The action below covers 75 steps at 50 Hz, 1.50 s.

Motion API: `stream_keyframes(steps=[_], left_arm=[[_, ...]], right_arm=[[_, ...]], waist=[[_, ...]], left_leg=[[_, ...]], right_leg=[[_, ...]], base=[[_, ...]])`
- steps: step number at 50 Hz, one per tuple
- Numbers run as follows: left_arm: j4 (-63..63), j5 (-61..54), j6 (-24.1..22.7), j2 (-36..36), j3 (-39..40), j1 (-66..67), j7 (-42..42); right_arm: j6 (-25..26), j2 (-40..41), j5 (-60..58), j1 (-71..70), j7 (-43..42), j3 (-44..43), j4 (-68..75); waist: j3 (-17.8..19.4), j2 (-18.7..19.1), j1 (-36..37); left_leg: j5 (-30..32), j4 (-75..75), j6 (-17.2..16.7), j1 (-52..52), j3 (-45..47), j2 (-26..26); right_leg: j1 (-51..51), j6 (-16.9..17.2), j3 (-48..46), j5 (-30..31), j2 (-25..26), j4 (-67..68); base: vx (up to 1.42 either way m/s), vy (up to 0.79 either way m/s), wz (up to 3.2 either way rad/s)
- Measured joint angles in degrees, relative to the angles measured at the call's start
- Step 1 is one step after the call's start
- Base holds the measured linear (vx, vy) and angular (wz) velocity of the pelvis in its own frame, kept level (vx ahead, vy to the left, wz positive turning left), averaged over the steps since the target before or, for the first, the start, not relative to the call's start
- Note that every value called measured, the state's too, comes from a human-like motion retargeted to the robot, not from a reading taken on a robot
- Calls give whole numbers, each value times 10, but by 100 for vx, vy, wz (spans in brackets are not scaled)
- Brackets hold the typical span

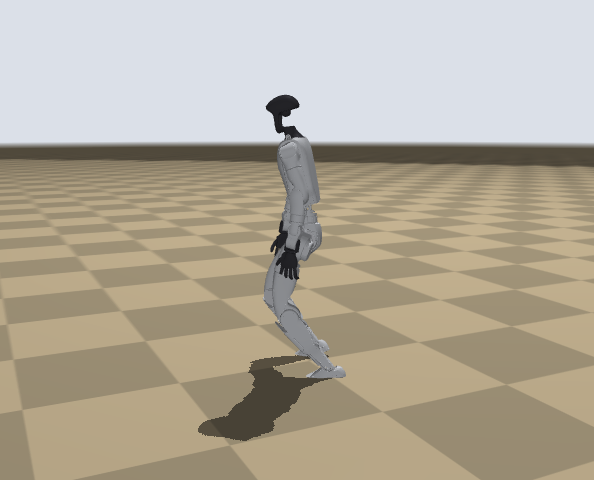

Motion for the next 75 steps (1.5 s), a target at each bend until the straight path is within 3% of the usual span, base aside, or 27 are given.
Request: stream_keyframes(steps=[8,17,23,30,38,43,47,53,60,67,72,75], left_arm=[[-32,9,-6,8,-4,3,-8],[-40,-3,-17,30,11,5,2],[-28,-13,-25,37,22,11,12],[-6,-19,-33,33,28,23,20],[2,-26,-43,26,38,30,33],[-13,-22,-50,26,45,34,46],[-40,-10,-57,31,48,38,56],[-99,18,-69,45,57,60,68],[-181,55,-83,64,75,83,82],[-288,93,-93,98,126,95,99],[-400,100,-90,130,208,109,106],[-469,98,-89,151,266,113,110]], right_arm=[[-4,-1,-16,15,14,2,-11],[-15,-3,-7,40,11,-2,-16],[-29,-4,17,45,-3,-11,-22],[-42,-4,40,50,-26,-19,-26],[-54,1,51,45,-59,-15,-18],[-62,11,51,40,-76,-8,-4],[-66,14,53,38,-82,-7,3],[-73,20,55,40,-88,-13,-3],[-86,26,56,55,-98,-25,-27],[-99,33,53,86,-104,-45,-56],[-99,31,59,110,-90,-68,-81],[-97,25,67,125,-79,-83,-96]], waist=[[-14,1,12],[-7,-32,16],[7,-70,14],[17,-103,17],[20,-104,25],[11,-67,56],[-7,-48,71],[-29,-48,71],[-52,-59,44],[-68,-71,13],[-67,-60,1],[-58,-43,0]], left_leg=[[4,20,7,-29,22,17],[21,23,23,-41,60,-8],[43,-12,33,-24,83,-46],[71,-32,38,-24,117,-60],[70,-10,34,-77,117,-35],[-6,52,-40,-187,-83,-62],[-33,100,-44,-224,-104,-32],[-41,112,-43,-229,-109,-18],[-55,90,-30,-211,-85,-15],[-61,66,-17,-172,-58,-25],[-69,95,-11,-149,-58,-21],[-36,179,-19,-178,-47,6]], right_leg=[[-33,0,-31,36,-9,-3],[-23,-8,-57,-52,-93,44],[34,-6,-50,-93,-106,87],[95,0,-30,-131,-73,58],[89,-20,-41,-212,-49,-12],[47,-45,-42,-194,50,-36],[11,-49,-48,-167,110,-63],[-20,-37,-44,-132,159,-102],[-34,-20,-38,-126,176,-112],[-14,-18,-34,-152,159,-105],[27,-27,-34,-177,163,-112],[44,-39,-36,-190,176,-101]], base=[[-8,4,-55],[-6,8,-54],[-8,2,-57],[-15,-3,-74],[-18,-4,-97],[-22,-14,-182],[-10,-11,-131],[-4,-7,-102],[1,-2,-65],[4,0,-35],[7,3,-27],[3,2,-18]])
